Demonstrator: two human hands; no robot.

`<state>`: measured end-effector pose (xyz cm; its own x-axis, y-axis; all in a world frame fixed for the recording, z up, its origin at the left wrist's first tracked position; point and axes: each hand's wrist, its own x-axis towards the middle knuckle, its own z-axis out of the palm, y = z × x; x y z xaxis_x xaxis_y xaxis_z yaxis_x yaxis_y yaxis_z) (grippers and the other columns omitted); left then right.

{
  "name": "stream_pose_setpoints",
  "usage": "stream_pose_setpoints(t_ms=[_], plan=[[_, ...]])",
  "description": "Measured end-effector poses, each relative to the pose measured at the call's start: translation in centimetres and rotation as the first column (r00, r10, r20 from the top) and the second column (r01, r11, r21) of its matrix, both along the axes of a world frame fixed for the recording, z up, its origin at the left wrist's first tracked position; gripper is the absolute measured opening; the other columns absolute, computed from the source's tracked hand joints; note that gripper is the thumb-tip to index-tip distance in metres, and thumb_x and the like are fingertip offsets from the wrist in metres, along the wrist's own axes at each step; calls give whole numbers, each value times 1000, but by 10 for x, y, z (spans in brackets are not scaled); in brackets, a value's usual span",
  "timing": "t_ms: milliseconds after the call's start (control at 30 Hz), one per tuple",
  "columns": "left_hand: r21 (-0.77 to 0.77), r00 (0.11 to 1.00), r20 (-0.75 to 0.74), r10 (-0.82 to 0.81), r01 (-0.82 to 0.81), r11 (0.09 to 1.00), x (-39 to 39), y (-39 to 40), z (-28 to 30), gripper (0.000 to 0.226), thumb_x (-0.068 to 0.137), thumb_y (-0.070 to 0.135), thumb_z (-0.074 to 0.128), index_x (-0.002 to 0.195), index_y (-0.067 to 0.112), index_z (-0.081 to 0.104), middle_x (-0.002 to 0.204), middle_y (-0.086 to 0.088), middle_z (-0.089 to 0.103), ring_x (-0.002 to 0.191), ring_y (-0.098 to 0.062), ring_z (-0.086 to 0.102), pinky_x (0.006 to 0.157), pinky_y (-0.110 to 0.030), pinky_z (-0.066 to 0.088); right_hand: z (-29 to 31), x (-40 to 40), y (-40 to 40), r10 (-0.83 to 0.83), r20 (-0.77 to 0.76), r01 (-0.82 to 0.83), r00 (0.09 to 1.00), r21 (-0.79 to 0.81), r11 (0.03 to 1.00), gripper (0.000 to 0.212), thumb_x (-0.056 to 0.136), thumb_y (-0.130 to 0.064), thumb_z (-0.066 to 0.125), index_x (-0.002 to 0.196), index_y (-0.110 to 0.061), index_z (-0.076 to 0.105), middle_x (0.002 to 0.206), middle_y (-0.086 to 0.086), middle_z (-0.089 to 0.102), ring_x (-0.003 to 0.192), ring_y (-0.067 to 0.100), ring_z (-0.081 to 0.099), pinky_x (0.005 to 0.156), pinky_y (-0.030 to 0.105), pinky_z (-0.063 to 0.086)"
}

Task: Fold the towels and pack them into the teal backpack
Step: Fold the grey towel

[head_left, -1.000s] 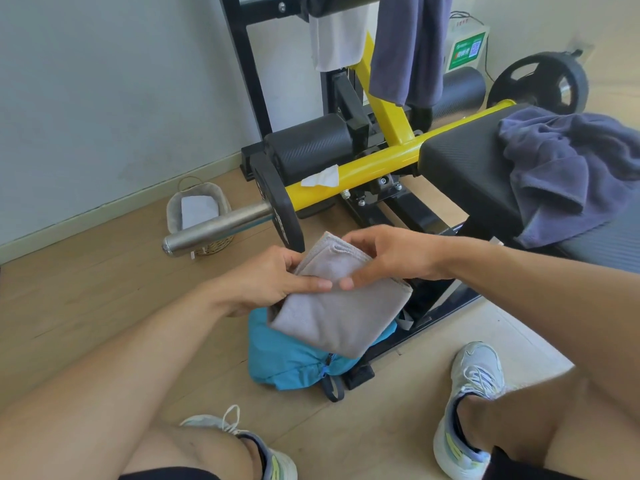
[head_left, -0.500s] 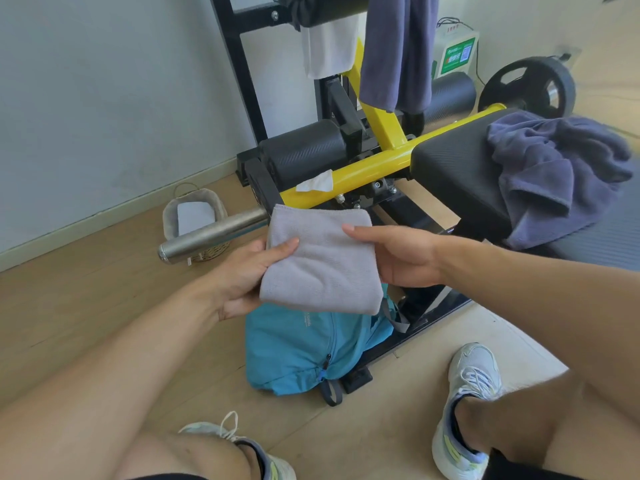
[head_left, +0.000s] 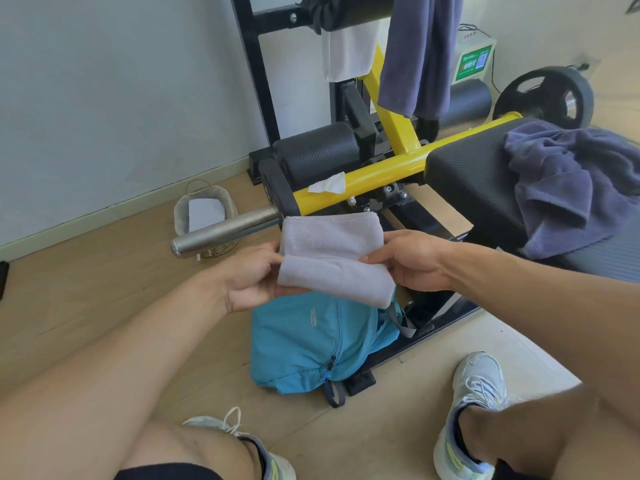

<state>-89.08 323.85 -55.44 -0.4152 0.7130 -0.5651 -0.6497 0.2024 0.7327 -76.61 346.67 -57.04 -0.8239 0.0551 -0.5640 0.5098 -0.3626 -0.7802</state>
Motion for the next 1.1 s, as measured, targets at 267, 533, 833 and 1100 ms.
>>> stream_pose_setpoints(t_ms=[267,533,833,1100], plan=[[103,938,287,195,-233,967,-4,11,2,56,83,0,51,139,1,58,140,-32,55,91,-50,73,64,-42,64,14,4,-4,-138,-118,139,983,6,990,47,99,13,43,115,-18,74,113,8,77,113,31,70,100,49,55],[223,960,281,4,-70,972,-9,5,8,50,97,-1,32,145,-9,44,146,-32,50,127,-51,57,102,-50,53,19,7,-3,-210,-58,209,976,-10,978,29,104,2,45,117,-7,69,107,14,75,95,26,73,82,39,63],[-156,846,-480,-231,177,972,19,6,-2,81,55,8,99,121,20,53,110,-6,61,97,-14,62,89,-31,56,22,10,0,-248,199,259,948,-30,965,36,108,1,33,103,1,68,83,18,76,70,27,76,52,33,62],[-309,523,-787,-327,125,943,15,10,2,52,61,29,97,94,9,63,85,3,66,77,-4,59,67,-23,48,18,20,14,71,177,-118,982,270,956,44,96,1,37,123,-9,70,112,10,76,111,29,69,96,49,57]])
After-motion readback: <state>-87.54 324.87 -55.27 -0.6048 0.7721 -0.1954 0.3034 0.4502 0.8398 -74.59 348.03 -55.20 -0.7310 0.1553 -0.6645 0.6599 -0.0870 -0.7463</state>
